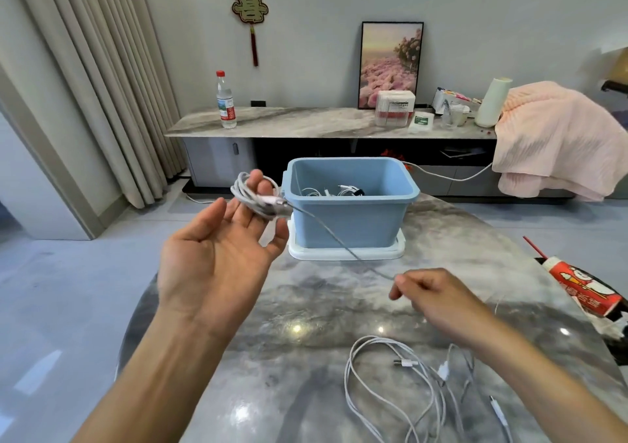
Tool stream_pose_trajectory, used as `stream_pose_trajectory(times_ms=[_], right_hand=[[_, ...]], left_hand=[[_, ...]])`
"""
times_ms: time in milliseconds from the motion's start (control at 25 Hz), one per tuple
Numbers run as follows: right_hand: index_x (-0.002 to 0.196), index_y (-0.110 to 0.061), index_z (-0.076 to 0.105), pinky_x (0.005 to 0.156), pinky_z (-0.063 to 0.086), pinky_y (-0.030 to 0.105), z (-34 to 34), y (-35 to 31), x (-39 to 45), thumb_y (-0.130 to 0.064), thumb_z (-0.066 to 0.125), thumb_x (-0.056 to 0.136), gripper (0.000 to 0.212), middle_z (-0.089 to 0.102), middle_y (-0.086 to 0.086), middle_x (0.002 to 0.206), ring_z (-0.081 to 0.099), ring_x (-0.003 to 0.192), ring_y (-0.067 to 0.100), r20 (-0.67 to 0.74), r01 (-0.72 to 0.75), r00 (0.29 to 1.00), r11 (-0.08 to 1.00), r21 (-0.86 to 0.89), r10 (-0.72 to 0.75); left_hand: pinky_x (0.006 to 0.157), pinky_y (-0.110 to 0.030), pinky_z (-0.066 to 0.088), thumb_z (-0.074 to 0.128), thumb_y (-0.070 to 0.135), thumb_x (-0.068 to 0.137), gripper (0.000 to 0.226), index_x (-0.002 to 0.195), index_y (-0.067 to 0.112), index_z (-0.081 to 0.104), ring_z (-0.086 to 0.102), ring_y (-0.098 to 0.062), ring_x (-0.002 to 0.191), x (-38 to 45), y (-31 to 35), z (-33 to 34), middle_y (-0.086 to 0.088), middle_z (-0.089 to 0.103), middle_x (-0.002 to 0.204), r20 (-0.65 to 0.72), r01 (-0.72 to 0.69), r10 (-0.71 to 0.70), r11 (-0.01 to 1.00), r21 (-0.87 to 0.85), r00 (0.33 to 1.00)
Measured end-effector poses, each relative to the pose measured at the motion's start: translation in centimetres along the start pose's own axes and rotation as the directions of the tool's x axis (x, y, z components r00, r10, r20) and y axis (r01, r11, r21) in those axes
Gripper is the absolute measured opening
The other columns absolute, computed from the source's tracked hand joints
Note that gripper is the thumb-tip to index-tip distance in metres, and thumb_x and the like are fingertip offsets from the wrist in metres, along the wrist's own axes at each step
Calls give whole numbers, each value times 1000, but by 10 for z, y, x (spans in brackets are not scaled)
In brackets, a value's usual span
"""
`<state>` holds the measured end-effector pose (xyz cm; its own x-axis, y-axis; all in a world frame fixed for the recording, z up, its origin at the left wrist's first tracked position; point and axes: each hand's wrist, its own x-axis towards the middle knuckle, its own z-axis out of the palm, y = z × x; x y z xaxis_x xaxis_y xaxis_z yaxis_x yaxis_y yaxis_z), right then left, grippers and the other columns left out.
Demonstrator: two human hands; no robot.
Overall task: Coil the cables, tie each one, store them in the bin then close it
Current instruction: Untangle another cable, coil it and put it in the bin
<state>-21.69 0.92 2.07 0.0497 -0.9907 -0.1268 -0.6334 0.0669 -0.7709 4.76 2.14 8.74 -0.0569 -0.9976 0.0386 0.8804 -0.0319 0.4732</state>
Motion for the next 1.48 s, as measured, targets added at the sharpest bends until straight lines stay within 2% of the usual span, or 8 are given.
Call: stream_pose_trajectory(times_ms=[160,360,520,600,720,920,1200,1480], right_hand=[[75,-23,64,57,37,23,11,-21,-29,-47,50,98,36,52,-17,54,46,54,2,246,307,941,895,-323,-234],[83,-21,67,53,33,22,-19,-74,-71,-52,53,95,37,49,0,59,42,54,10,440,528,772,849,-40,-459],[91,-27,75,45,28,19,-60,-77,-78,-57,58,90,35,51,1,57,38,50,5,40,618,775,769,163,-631],[86,-23,76,48,28,8,-72,-70,-67,-37,60,93,22,50,-10,52,40,49,0,-226,649,754,751,119,-616],[84,-22,73,57,36,6,-74,-52,-37,-17,64,91,12,65,-23,64,54,59,-5,-438,560,729,826,-61,-527],[76,-30,68,59,45,29,-7,-17,-15,-40,59,95,23,67,-14,67,59,61,3,-265,346,893,931,-114,-364],[117,-29,50,81,49,42,38,-72,-59,-33,34,104,21,67,-1,100,62,94,26,8,380,917,866,-325,-399],[59,-25,49,61,50,39,12,-74,-64,-69,29,95,60,56,-8,52,61,59,9,-125,379,910,915,-138,-396]], left_hand=[[93,-33,38,33,19,100,34,117,13,62,63,-10,113,8,7,-1,3,69,121,-16,-149,159,948,282,987],[90,-7,29,35,34,94,28,117,35,49,42,11,108,1,-1,-17,35,57,112,318,-303,132,-124,945,939],[88,-13,26,28,43,95,26,108,29,46,35,15,103,-8,-17,-15,33,51,110,381,-397,-111,-301,867,918],[82,-21,32,33,40,98,28,99,19,52,48,1,93,-10,-27,-4,16,59,97,423,-472,-236,-218,854,875],[69,-23,38,44,29,98,38,93,-7,54,49,-14,69,-13,-46,3,3,57,70,395,-292,-398,296,909,828],[76,-29,39,48,17,91,24,91,3,68,54,-14,70,-8,-55,7,-3,59,73,195,155,-252,900,408,948],[82,-24,49,49,16,89,33,116,1,61,64,-13,88,-2,-57,-6,-5,66,94,177,-146,35,736,661,984],[71,-21,48,62,15,82,30,108,2,62,58,-12,79,-10,-56,0,-4,63,86,260,-156,-43,704,693,965]])
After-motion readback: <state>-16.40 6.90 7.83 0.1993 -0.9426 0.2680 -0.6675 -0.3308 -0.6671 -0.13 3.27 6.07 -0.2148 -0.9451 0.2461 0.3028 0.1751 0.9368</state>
